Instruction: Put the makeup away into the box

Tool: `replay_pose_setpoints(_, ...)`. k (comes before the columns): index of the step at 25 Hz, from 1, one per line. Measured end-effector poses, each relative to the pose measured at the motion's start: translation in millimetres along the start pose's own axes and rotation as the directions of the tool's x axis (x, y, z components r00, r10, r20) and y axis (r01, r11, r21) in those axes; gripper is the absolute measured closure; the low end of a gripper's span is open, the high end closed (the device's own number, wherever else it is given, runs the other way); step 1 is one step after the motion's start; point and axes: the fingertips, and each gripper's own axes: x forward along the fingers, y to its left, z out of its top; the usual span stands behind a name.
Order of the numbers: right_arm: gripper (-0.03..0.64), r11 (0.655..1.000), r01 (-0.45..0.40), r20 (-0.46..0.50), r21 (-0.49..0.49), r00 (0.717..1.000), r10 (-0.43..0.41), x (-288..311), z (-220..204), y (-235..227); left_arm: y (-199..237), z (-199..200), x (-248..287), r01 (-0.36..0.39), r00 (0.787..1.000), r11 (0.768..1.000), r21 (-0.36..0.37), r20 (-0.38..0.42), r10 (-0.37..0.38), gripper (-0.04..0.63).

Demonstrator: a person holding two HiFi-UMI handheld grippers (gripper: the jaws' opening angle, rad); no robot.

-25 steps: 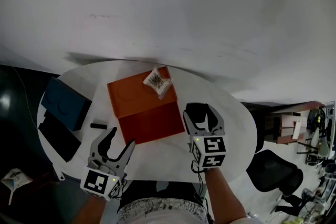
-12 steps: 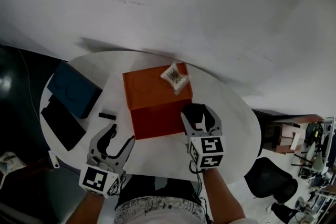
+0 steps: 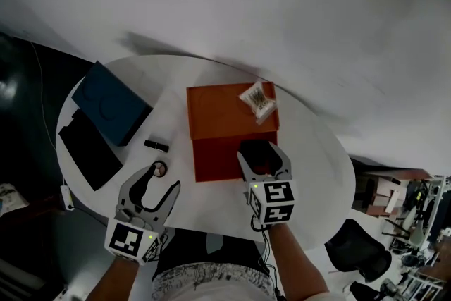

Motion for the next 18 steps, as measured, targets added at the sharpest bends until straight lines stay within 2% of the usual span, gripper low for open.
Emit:
replay_pose_setpoints(10,0.299,0.998,-0.065,-0.076,-0.01,0.995,0.064,30.3,-15.7,38.1,26.7,-21.3,-19.5,-0.047,0.999,0.998,-0.051,-0.002,0.047,0.336)
replay_pose_setpoints(18,0.298,0.993,-0.111,-0.174,-0.032,0.979,0.104,49.1,-28.8,56.0,41.4,-32.3,-27.8,-0.069,0.998,0.994,-0.088,-0.001,0.069,0.336)
